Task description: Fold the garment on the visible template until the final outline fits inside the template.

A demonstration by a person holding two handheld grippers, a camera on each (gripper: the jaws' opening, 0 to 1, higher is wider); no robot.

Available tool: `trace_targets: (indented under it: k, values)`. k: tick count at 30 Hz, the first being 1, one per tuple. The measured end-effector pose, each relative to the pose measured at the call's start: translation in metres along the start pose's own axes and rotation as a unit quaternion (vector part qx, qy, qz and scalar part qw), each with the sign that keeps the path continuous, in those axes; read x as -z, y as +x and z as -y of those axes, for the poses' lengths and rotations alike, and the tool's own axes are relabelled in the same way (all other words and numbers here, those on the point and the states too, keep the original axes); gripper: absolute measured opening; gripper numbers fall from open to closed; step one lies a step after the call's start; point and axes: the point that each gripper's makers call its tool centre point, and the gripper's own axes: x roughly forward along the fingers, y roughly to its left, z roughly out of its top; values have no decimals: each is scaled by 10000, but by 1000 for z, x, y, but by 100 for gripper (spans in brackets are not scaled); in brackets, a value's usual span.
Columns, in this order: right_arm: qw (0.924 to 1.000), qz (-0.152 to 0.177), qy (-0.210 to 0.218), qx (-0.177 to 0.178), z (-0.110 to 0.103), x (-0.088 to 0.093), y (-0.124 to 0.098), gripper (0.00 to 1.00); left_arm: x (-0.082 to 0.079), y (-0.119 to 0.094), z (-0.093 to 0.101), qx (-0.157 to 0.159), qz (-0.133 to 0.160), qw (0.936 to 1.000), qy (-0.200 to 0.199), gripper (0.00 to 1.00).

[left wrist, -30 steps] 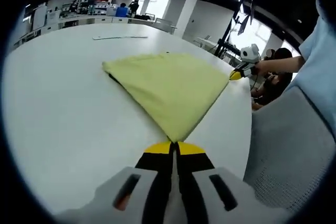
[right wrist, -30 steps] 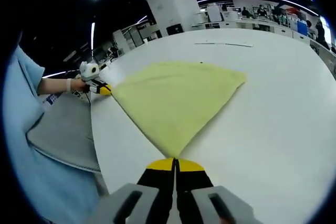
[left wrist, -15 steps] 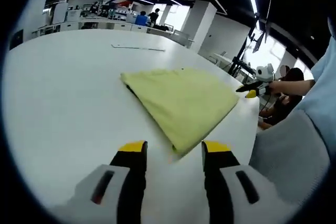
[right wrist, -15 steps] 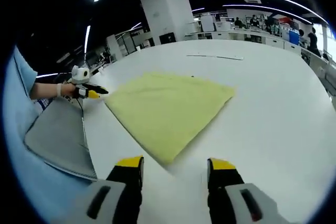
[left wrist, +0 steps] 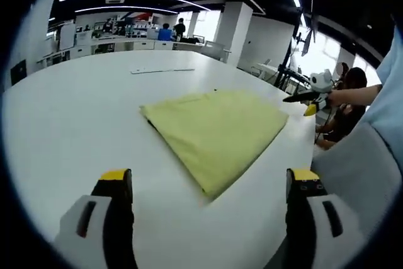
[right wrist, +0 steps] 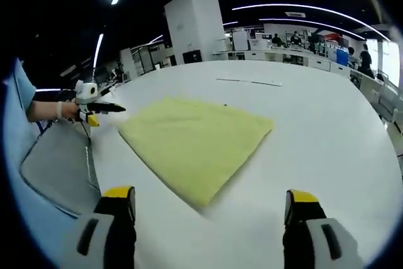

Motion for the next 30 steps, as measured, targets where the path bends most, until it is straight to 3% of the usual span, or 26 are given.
trace_targets:
  k: [14, 20, 23, 30]
  values:
    - [9999, 89, 78, 84, 0, 1, -5, 98, 3, 1, 5, 28, 9, 10000, -63, 98]
    - [9998, 117, 108, 89, -3, 1, -5, 96, 3, 5, 10, -31, 128, 9999, -30, 95]
    - [9999, 73, 129, 88, -5, 3, -4, 94, 4, 7, 11, -2, 234, 9995, -200, 95]
    - [9997, 151, 168, 106, -9, -5, -3, 91, -5, 6, 8, -164, 452, 9988, -29, 95]
